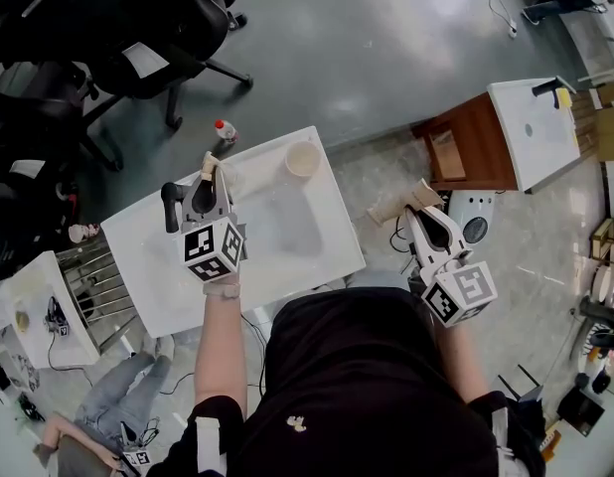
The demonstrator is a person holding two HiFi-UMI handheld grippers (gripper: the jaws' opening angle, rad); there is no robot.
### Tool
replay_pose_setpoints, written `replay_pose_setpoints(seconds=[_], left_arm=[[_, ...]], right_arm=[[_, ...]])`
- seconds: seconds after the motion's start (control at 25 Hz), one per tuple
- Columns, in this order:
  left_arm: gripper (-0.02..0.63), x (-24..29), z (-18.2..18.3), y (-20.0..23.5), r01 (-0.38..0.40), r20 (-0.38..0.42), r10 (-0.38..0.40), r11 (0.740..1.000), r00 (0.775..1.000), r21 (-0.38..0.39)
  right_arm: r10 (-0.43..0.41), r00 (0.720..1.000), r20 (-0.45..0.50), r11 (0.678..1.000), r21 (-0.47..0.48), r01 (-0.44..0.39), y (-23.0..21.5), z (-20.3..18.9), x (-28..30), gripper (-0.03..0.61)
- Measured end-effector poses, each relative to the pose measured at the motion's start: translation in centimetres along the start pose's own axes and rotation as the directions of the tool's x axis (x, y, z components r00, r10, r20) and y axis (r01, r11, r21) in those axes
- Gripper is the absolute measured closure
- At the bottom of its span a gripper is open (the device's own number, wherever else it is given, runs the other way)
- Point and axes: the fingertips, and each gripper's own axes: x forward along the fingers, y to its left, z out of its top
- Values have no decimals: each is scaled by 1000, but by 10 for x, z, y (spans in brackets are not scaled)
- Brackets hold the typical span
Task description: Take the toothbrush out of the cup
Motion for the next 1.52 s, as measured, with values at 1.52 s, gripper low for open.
replay_pose_setpoints(seconds=[1.52], left_arm=[[572, -152, 99, -38, -146, 237, 135, 989, 962, 31]], right_arm=[[319, 943, 96, 948, -34, -317, 40, 30, 27, 525]])
